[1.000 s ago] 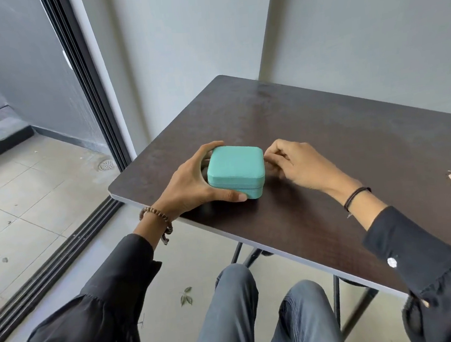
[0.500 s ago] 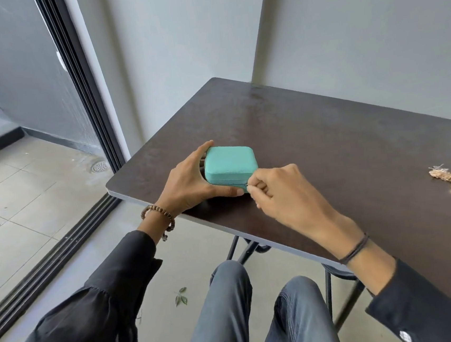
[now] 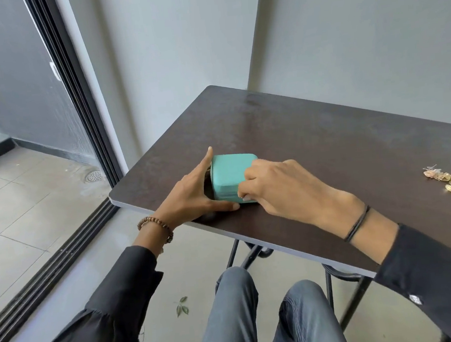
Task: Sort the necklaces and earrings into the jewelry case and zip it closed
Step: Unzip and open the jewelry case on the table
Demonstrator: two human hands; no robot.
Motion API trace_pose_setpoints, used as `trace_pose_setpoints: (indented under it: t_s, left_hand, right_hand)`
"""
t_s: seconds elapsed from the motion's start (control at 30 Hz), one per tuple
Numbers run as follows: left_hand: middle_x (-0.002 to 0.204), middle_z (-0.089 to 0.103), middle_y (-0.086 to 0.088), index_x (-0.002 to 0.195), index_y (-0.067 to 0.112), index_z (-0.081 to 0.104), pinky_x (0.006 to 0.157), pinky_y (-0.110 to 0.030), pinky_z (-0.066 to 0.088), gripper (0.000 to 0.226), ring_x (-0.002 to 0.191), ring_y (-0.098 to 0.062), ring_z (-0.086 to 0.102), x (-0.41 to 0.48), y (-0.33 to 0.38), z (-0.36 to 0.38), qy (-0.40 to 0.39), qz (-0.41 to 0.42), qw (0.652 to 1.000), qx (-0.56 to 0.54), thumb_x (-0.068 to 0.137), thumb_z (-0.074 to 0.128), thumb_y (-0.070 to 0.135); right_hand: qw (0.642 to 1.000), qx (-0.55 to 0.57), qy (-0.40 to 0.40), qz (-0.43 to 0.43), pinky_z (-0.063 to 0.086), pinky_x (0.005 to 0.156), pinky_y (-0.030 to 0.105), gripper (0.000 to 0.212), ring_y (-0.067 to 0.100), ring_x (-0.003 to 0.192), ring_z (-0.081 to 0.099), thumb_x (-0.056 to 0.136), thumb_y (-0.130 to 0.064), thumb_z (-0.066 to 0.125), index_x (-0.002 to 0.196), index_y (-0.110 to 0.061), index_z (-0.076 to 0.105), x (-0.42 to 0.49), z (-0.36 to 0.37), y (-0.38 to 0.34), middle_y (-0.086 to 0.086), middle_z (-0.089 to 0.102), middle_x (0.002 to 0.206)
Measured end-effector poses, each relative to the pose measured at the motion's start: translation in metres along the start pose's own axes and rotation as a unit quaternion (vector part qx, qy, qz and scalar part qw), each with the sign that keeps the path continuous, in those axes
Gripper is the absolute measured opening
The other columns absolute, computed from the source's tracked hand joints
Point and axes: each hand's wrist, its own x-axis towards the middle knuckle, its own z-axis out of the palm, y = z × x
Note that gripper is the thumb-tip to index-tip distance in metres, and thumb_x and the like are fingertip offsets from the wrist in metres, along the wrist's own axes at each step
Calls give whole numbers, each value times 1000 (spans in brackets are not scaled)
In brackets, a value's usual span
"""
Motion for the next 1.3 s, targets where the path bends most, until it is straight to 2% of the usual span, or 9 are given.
trace_pose_setpoints:
  t_s: [0.13,0.23,0.33,0.47,0.57,0.67,0.87,1.07,1.3]
  left_hand:
    - [143,59,10,163,25,-1,112,-26,40,144,130,-6,55,-1,0,3,34,-4,999,-16,58,96,47]
    - [124,66,10,163,14,2,92,-25,44,139,109,-16,63,-2,5,4,41,10,998,41,59,82,59]
    - [151,50,-5,155,4,30,108,-35,40,128,124,-19,57,-1,11,2,35,10,995,97,51,52,75]
    - [150,41,22,161,8,7,126,-39,15,153,143,1,31,-1,13,0,34,-8,997,76,48,86,74]
    - [161,29,14,159,11,-18,121,-26,2,154,151,-9,12,-5,19,-1,19,-50,997,58,59,94,50]
    - [164,29,5,158,10,-20,121,-26,1,153,152,-12,10,-4,19,-1,6,-71,997,40,62,93,48]
    - [155,44,15,157,5,-19,123,-27,0,155,143,1,16,-4,19,-2,4,-58,998,25,61,92,53]
    - [153,43,21,159,7,-14,124,-28,0,153,146,1,22,-1,12,-1,11,-36,999,37,60,90,59]
    - [158,40,9,162,11,-3,124,-30,2,144,150,-9,27,1,3,-4,2,-17,1000,19,63,90,57]
  right_hand:
    - [995,-46,58,-65,47,53,34,17,23,79,59,71,-7,80,77,-19,69,10,6,-3,1,59,86]
    - [991,-61,80,-86,46,63,34,14,22,83,59,72,-11,78,74,-21,68,32,10,-19,0,60,86]
    - [995,-21,84,-53,43,63,31,12,21,84,61,69,-17,83,70,-22,72,52,12,-27,-1,62,82]
    - [995,65,18,77,41,78,32,11,21,97,57,79,-24,68,82,-18,77,75,7,-21,-3,66,94]
    - [956,203,-28,208,50,68,29,11,16,83,66,73,-22,69,75,-18,80,92,12,-7,-4,75,78]
    - [914,289,-39,282,52,59,33,12,16,68,67,73,-20,73,68,-11,79,106,17,6,0,74,67]
    - [875,312,-16,369,51,82,39,19,22,81,67,68,-25,81,68,-7,76,122,31,18,-1,69,62]
    - [778,403,15,481,41,57,30,29,19,55,49,55,-27,82,49,-15,55,109,47,40,-7,46,47]
    - [776,524,12,351,52,76,16,26,3,89,69,85,-43,80,97,-21,79,65,50,40,-7,77,97]
